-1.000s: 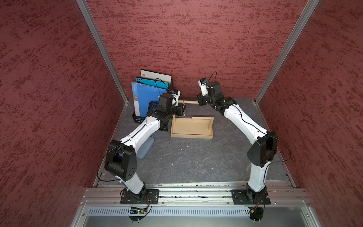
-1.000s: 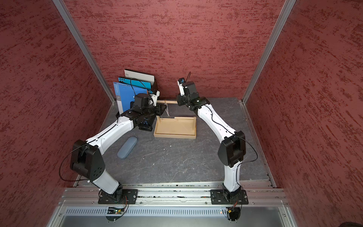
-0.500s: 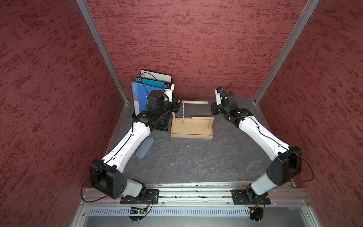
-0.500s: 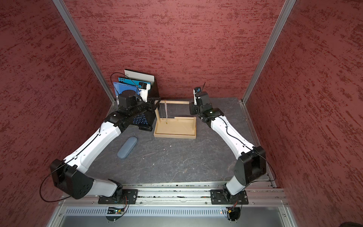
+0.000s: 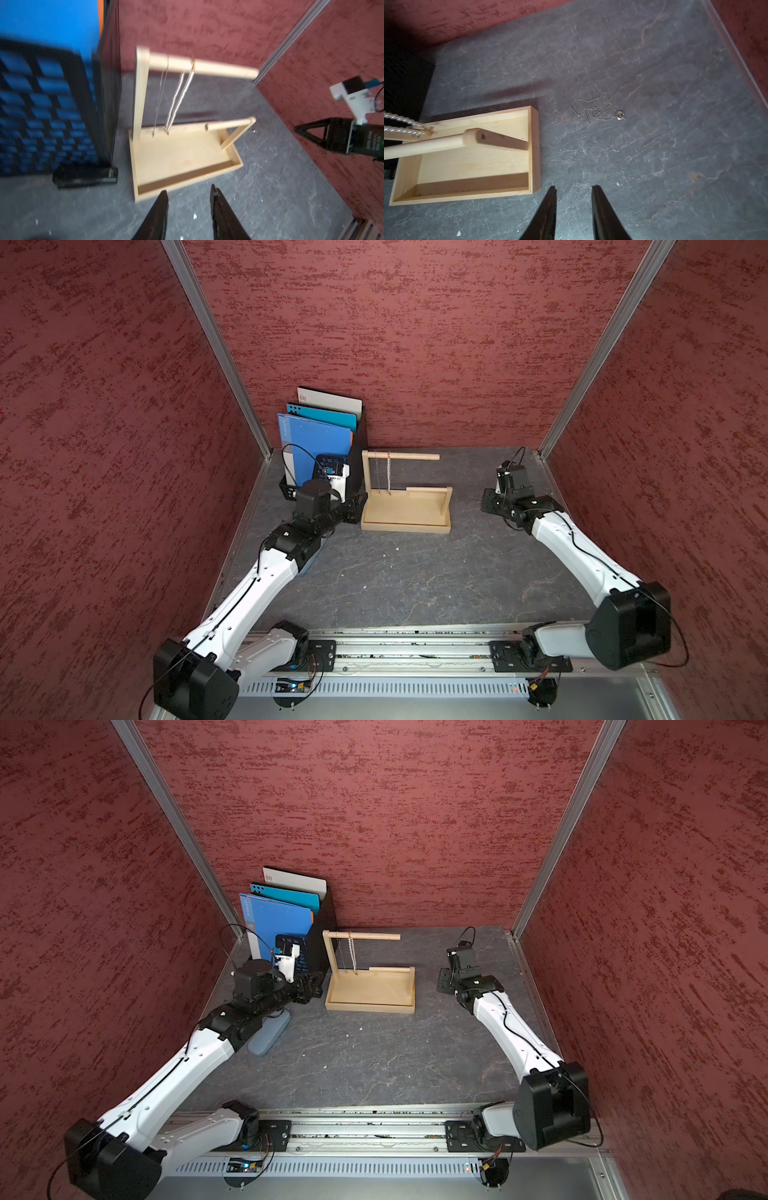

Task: Hang the necklace on the jewelry display stand
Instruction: Move the necklace to the center of the board.

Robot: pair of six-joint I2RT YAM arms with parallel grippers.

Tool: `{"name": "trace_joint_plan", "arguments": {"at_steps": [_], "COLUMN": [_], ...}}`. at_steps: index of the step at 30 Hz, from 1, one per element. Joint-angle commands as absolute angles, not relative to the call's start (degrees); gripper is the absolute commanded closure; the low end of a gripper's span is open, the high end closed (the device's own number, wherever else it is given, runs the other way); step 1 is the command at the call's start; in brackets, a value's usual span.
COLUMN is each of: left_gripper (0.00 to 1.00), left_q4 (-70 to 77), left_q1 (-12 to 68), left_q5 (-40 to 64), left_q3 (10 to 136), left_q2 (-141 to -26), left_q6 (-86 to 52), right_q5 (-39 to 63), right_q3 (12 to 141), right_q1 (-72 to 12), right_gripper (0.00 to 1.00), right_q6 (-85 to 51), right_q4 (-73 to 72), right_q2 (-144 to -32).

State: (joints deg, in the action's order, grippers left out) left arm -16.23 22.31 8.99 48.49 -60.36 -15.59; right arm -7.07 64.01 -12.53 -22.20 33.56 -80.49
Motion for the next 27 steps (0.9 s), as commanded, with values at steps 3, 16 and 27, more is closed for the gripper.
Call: {"name": "trace_joint_plan", "arguments": {"at_steps": [3, 16, 27], "left_gripper": [0.65, 0.65, 0.64], "left_q4": [-15.8, -10.4, -11.9], "left_q1": [25.6, 32.6, 35.2], "left_q5": [9.4, 11.2, 9.0], "left_q3": [43.9, 48.1, 51.5], "left_q2": [-58.4, -71.2, -75.1], "left_q6": [-23.2, -24.4, -23.1], "right_q5": [-5.4, -8.2, -3.9], "right_q3": [64.6, 76.9, 88.4], "right_q1": [-10.6, -4.8, -3.3], "right_gripper": [0.71, 0.72, 0.70], "right_q6": [-26.6, -23.3, -17.0], "right_q4": [35.5, 39.4, 39.9], "right_q2": [-85.7, -103.0, -115.0]}}
